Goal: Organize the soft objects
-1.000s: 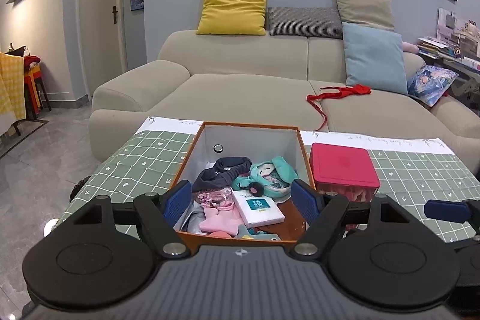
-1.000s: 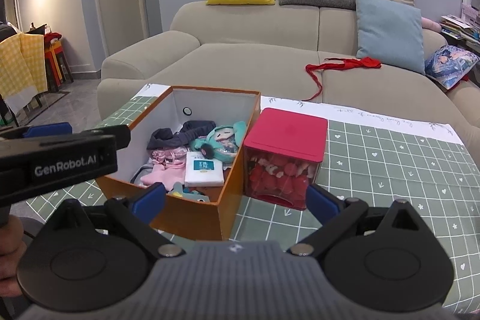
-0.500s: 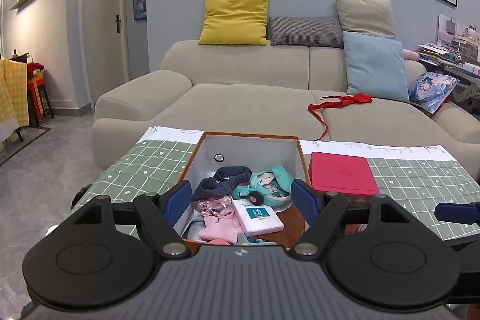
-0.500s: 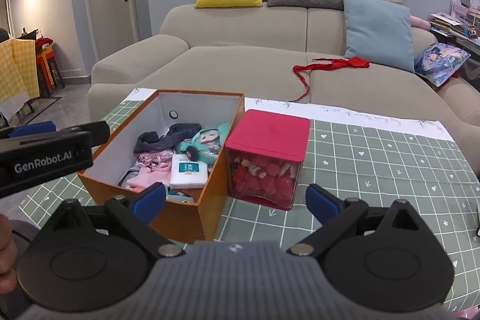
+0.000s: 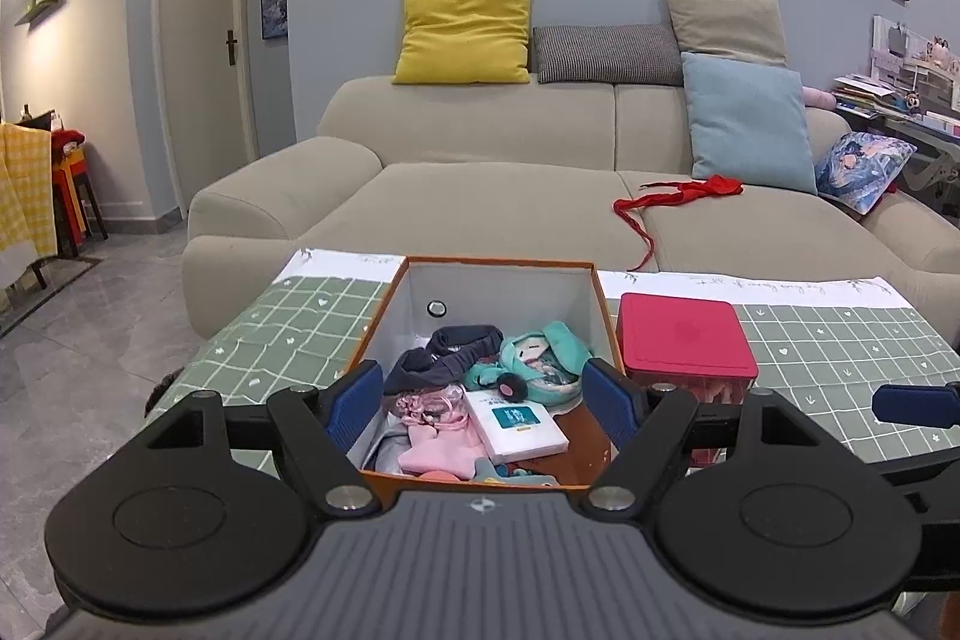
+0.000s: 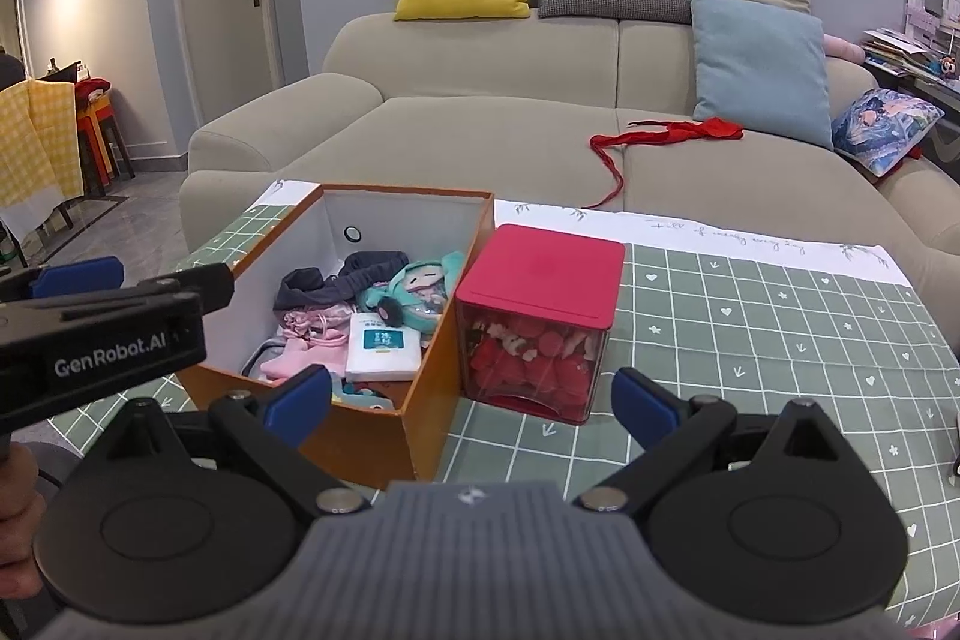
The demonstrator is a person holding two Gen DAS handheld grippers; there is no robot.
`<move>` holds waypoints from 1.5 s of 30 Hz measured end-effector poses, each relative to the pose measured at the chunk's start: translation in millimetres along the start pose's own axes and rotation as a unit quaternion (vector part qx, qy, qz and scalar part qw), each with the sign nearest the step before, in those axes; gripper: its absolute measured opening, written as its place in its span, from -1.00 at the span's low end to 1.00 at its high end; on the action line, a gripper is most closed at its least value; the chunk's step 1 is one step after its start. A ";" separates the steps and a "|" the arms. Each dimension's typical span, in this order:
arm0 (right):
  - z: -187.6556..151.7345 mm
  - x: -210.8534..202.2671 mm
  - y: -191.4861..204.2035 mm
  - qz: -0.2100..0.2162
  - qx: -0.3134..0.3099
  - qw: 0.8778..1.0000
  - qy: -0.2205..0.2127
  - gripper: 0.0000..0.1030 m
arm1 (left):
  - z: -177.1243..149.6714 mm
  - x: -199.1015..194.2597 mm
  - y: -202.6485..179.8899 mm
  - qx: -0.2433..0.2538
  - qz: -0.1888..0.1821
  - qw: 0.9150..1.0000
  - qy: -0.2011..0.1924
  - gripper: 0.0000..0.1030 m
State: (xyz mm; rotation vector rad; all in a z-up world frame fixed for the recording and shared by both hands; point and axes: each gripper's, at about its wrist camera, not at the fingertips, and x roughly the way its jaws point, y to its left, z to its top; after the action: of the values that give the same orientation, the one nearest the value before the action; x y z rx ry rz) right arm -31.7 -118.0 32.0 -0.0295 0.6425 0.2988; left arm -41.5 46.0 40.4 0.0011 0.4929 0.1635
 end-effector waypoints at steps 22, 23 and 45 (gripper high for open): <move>0.5 -1.7 3.0 0.001 -0.003 1.000 0.002 0.90 | -3.3 1.3 -1.1 0.011 -0.003 1.000 -0.004 0.73; 0.6 -1.6 3.0 0.000 -0.003 1.000 0.003 0.90 | -3.4 1.9 -0.6 0.007 -0.004 1.000 -0.002 0.73; -1.3 3.1 5.1 0.003 0.004 1.000 0.013 0.89 | -3.9 5.6 1.6 0.006 -0.008 1.000 0.008 0.73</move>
State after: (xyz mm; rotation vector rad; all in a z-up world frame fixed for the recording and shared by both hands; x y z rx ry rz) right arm -31.6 -112.5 29.4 -0.0235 0.6695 0.3028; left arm -38.7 48.3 34.3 0.0082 0.5088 0.1441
